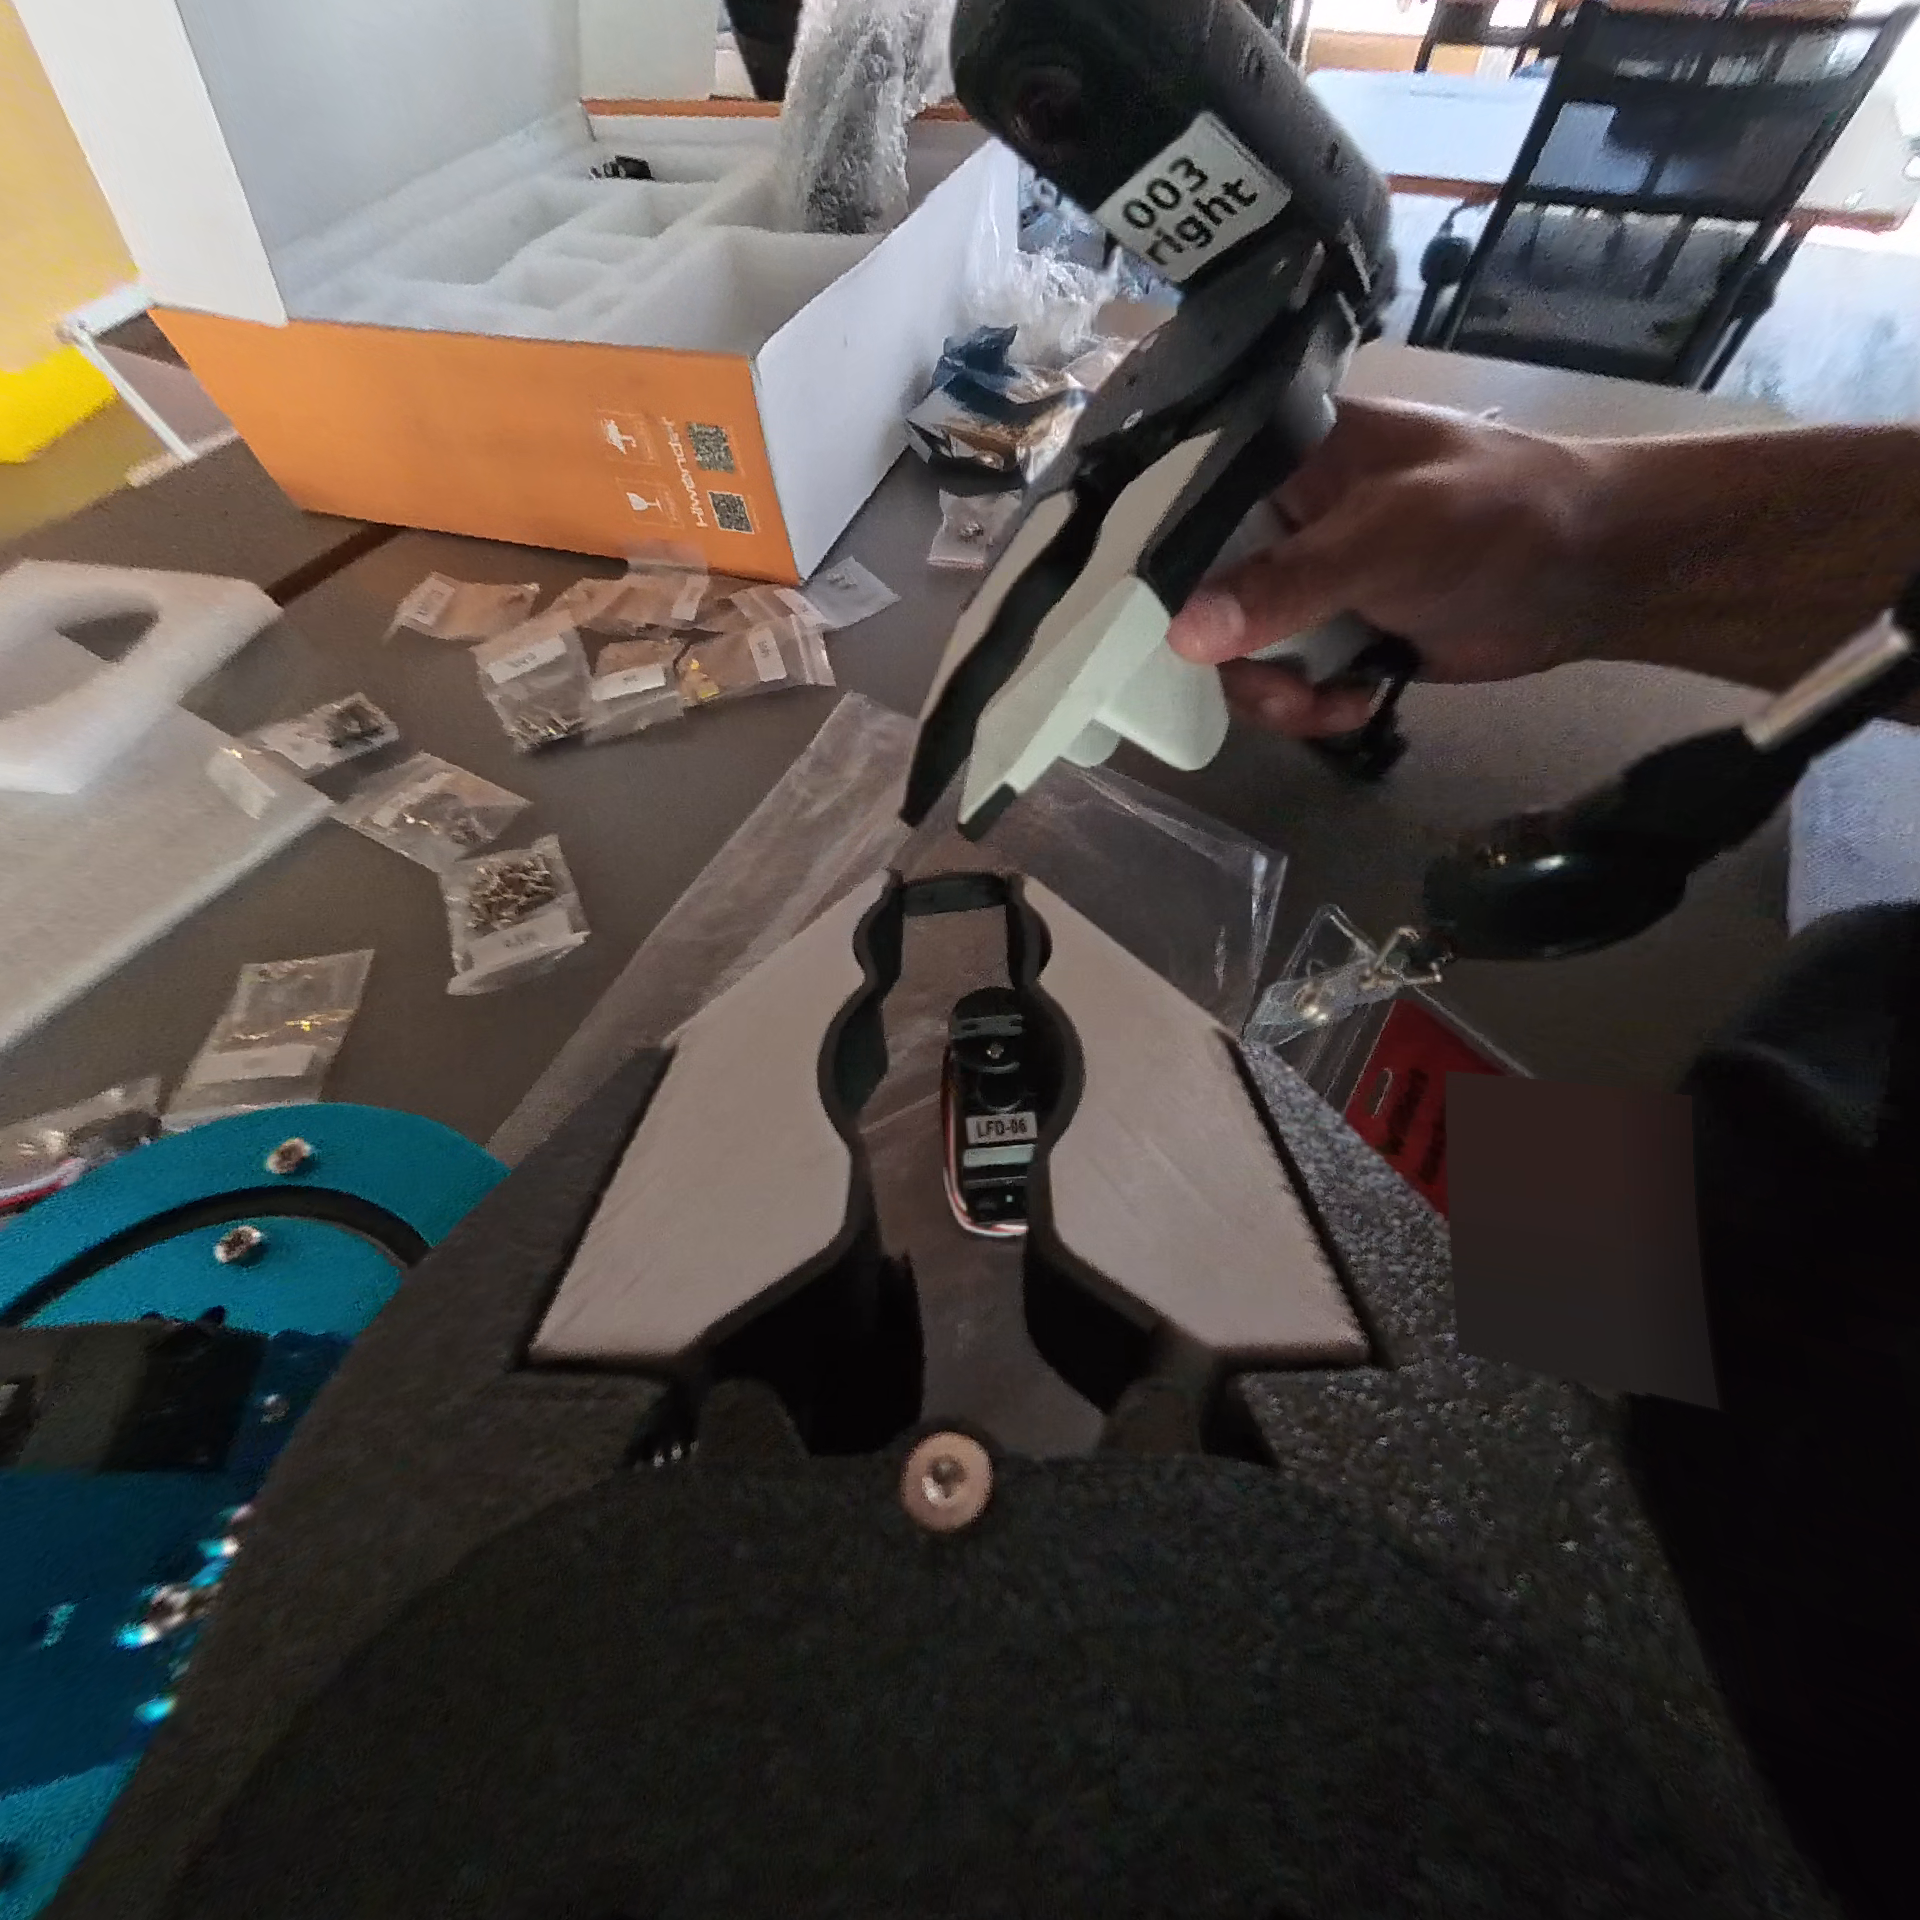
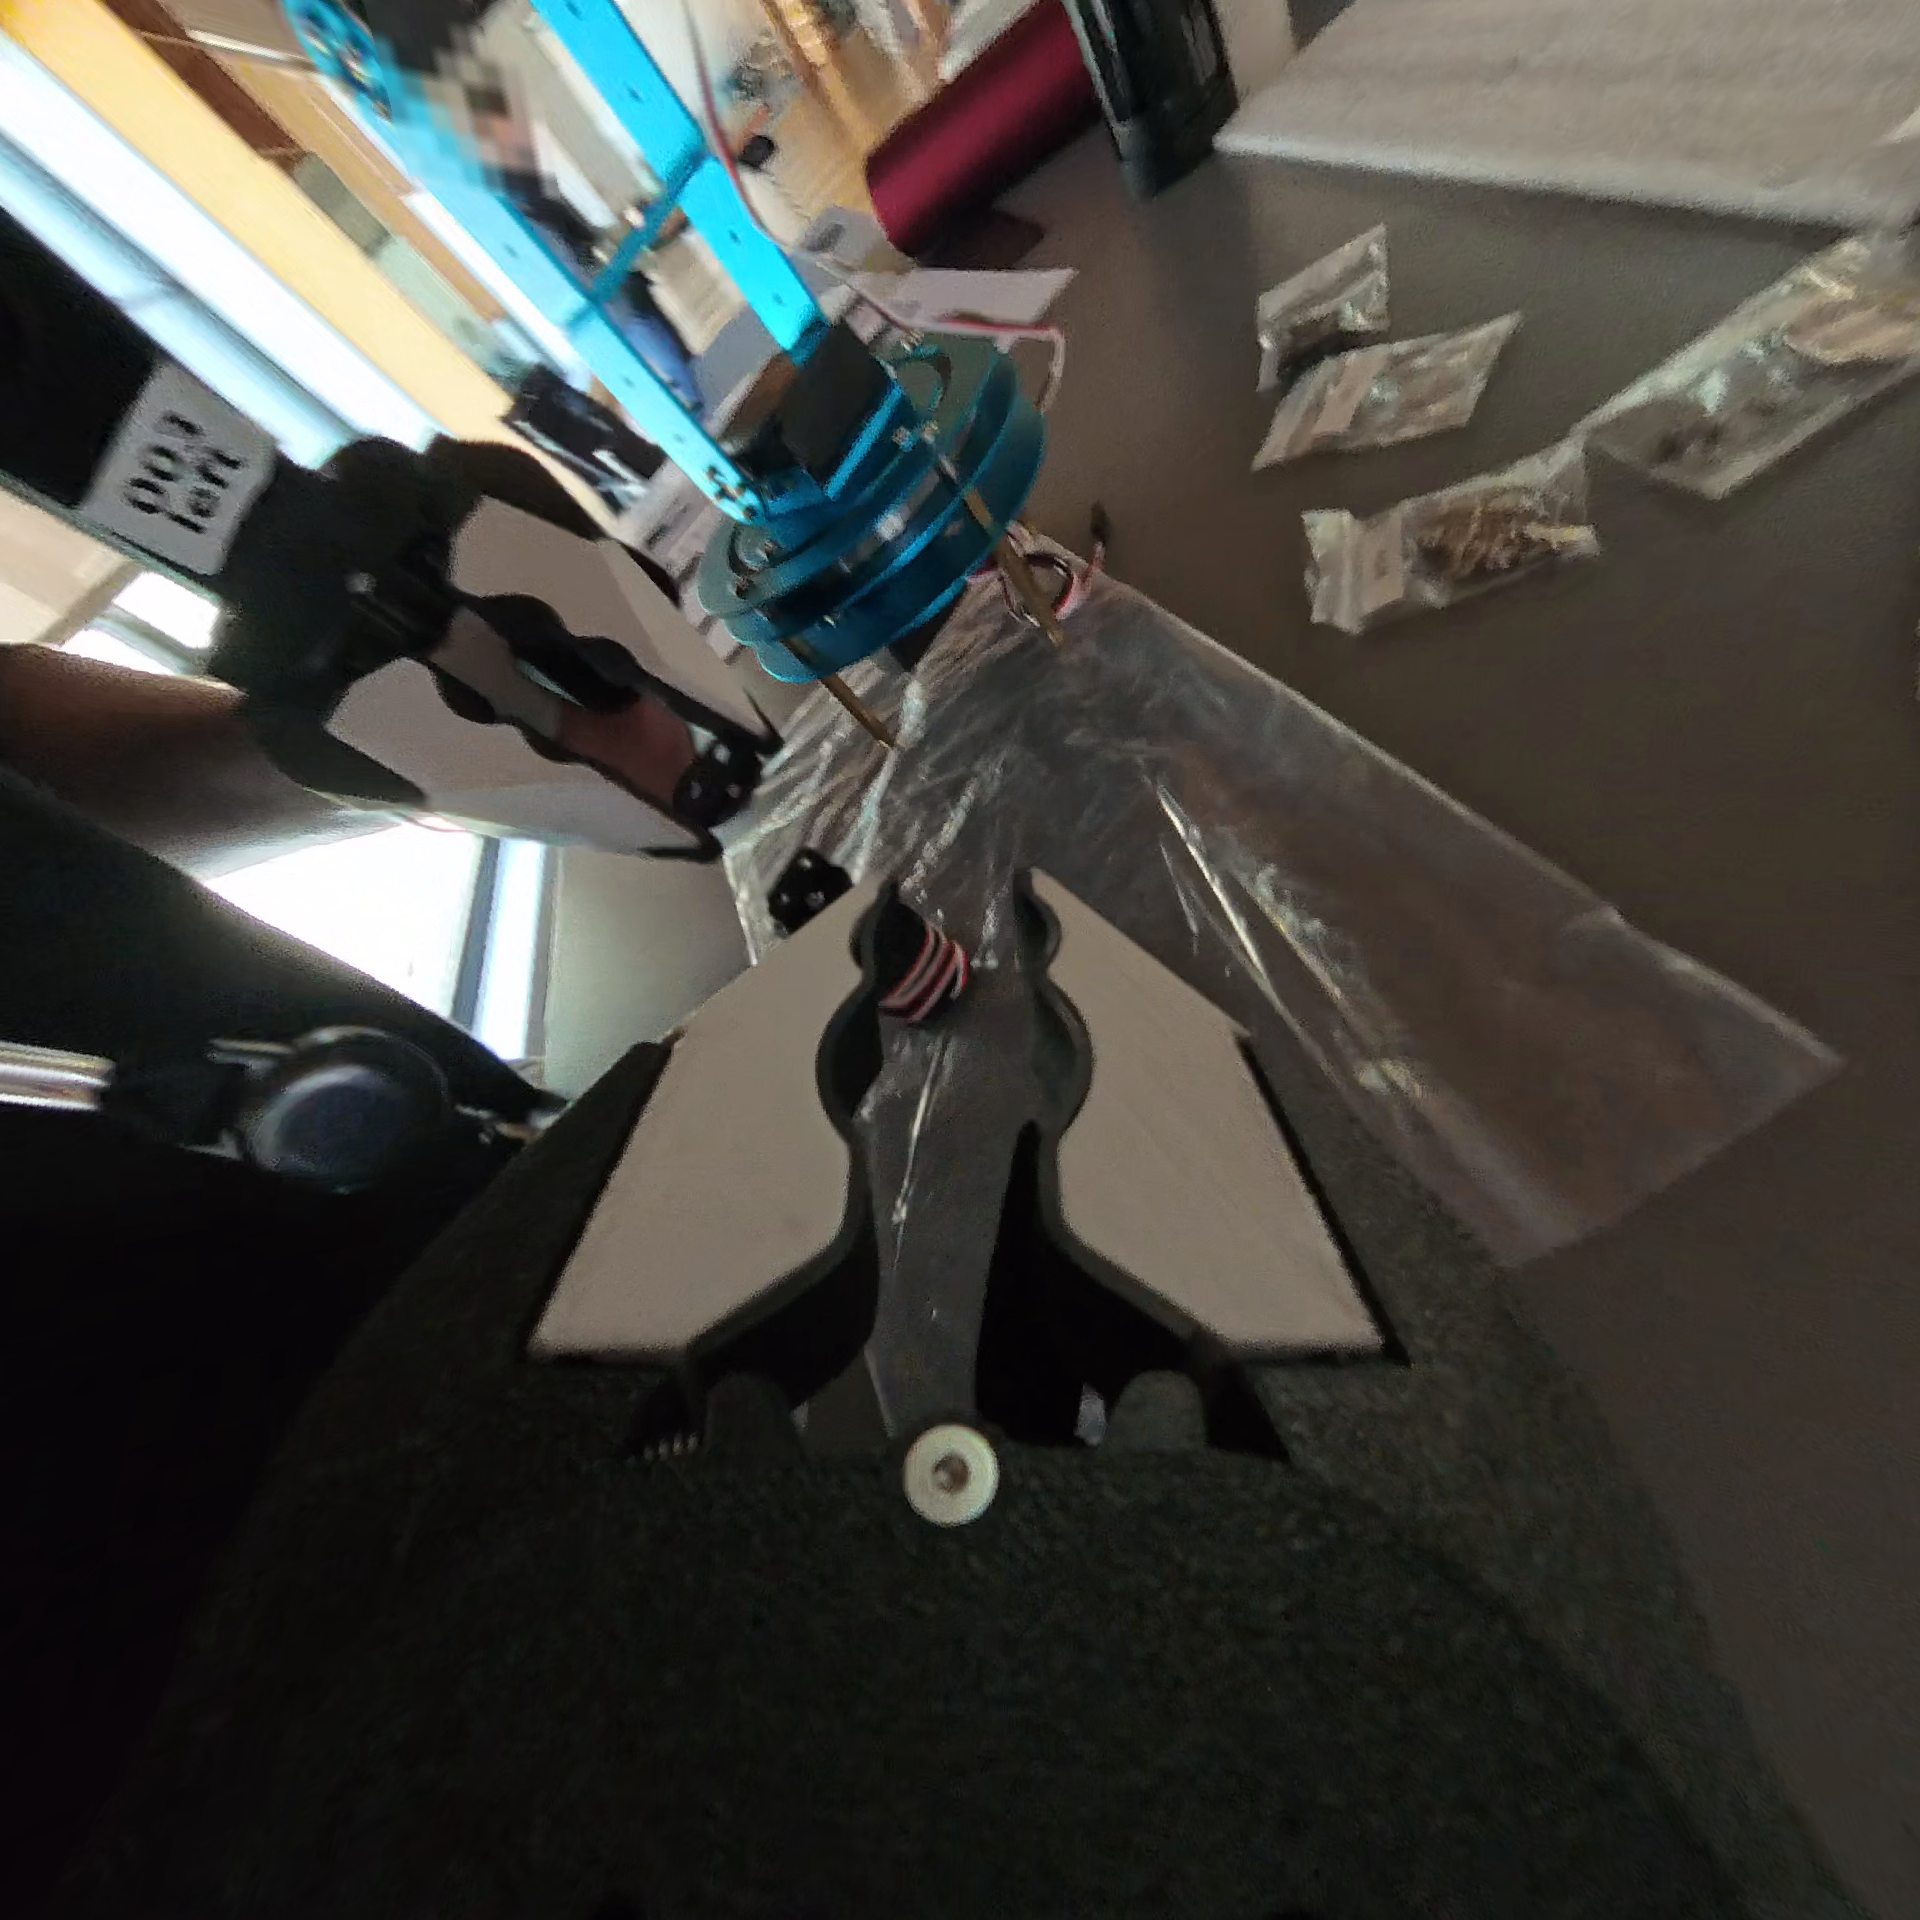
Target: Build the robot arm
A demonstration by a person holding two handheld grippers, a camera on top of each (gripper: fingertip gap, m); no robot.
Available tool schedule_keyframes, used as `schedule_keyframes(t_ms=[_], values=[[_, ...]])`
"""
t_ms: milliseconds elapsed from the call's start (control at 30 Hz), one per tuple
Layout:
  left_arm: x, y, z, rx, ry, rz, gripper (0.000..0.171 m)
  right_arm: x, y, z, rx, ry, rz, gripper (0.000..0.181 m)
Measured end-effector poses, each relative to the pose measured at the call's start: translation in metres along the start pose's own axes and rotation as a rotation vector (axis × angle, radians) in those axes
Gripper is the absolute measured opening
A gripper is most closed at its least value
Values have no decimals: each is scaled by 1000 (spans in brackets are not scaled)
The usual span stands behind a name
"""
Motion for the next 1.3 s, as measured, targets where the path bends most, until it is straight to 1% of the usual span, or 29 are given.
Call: schedule_keyframes(t_ms=[67,133,200,267,300,333,433,500,567,600,667,733,800,900,967,1100,1167,1300], values=[[0,2,1,-1,-30,13,19,2,3,-11,-24,-18,-121,22],[-1,4,2,6,-19,13,19,8,4,-20,7,-120,-249,19],[-1,4,5,17,10,-7,19,-1,7,-26,60,-200,-284,15],[-4,4,7,4,4,-27,19,-9,13,-29,146,-159,-363,23],[-6,4,9,-5,2,-39,19,-10,17,-30,143,-163,-406,24],[-7,4,11,-10,11,-58,19,-11,21,-30,110,-192,-419,22],[-7,3,14,-35,32,-125,19,-7,28,-23,142,-277,-437,19],[-9,2,13,-51,23,-152,19,-2,27,-22,115,-302,-468,20],[-14,1,13,-44,23,-136,19,2,23,-19,104,-317,-519,21],[-17,1,14,-25,28,-127,19,0,22,-16,118,-326,-515,21],[-17,-2,14,-17,40,-139,19,-3,19,-14,123,-297,-545,20],[-16,-4,15,-10,21,-120,19,-5,18,-18,99,-225,-602,21],[-16,-3,13,-18,40,-98,19,-7,17,-19,94,-143,-654,22],[-14,-2,7,-5,187,-119,19,-7,14,-22,80,-71,-727,23],[-15,0,1,-33,241,-115,19,-5,13,-21,101,-29,-767,27],[-24,10,-2,-35,350,-69,19,-1,17,-16,158,32,-800,28],[-27,14,-1,-46,368,-64,19,3,17,-12,191,70,-834,24],[-30,15,2,-72,365,-67,19,5,16,-10,191,81,-817,18]])
Point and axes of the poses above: each gripper's, where its closed fingertips meet, y out along the fingers, z out of its underside, x = y × z across the jaws, the point moved 6 cm from there along -y, back along the fingers, and after that the axes turned 8 degrees about -y, right-handed, at the moved point
